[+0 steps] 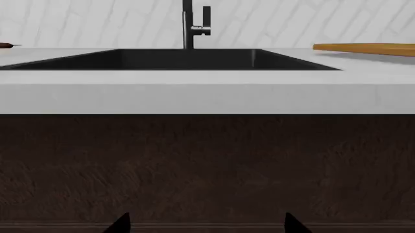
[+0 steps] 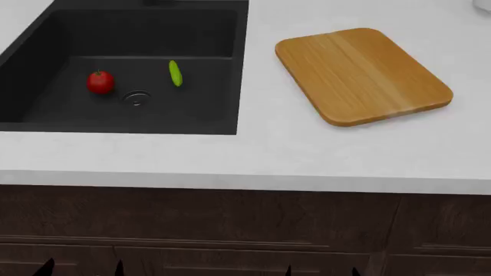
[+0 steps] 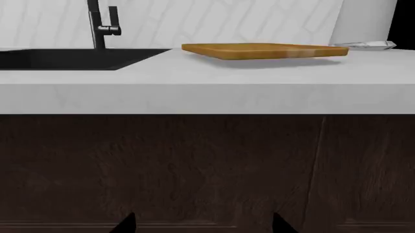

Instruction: Pick the vegetables from the sink and place them on the cutting board.

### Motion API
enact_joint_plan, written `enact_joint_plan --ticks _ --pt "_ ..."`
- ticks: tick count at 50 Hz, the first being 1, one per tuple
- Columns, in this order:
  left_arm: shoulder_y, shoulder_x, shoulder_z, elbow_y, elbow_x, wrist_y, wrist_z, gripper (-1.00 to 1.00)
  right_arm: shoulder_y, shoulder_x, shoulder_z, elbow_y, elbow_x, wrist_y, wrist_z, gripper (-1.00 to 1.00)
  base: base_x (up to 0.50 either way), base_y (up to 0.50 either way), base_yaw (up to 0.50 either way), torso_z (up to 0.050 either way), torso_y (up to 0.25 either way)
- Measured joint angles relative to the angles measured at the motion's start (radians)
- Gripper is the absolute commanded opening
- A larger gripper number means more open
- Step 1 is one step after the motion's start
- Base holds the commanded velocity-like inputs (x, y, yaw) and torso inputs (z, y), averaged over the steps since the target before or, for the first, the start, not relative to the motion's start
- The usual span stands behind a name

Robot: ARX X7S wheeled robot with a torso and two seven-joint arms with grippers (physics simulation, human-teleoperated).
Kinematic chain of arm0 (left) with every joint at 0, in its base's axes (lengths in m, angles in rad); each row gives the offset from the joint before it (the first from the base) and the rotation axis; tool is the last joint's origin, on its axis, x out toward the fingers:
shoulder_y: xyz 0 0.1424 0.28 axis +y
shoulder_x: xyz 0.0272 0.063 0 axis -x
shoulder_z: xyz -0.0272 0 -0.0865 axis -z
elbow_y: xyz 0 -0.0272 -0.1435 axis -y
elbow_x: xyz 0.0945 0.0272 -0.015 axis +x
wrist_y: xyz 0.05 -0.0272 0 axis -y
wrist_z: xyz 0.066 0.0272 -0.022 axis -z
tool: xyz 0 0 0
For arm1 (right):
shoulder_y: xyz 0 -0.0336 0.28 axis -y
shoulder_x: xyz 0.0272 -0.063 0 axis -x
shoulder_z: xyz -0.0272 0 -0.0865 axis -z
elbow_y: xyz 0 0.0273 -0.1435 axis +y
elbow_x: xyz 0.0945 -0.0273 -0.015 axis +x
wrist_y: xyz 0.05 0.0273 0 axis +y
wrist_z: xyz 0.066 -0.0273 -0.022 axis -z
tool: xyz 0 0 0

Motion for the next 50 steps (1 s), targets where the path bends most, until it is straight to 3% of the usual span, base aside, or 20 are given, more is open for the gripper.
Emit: enact_joint_plan --ticks 14,50 --pt "0.002 -0.027 0.034 0.018 -0.024 -0.006 -0.032 1.0 0.002 0.025 -0.021 0.007 0.043 -0.008 0.032 1.0 0.0 0.0 0.0 0.0 0.0" --pt "0.001 -0.082 0.098 0.023 -0.087 0.023 -0.093 1.0 0.014 0.084 -0.092 0.008 0.08 0.014 0.123 1.0 0.07 0.5 0.0 0.0 0.0"
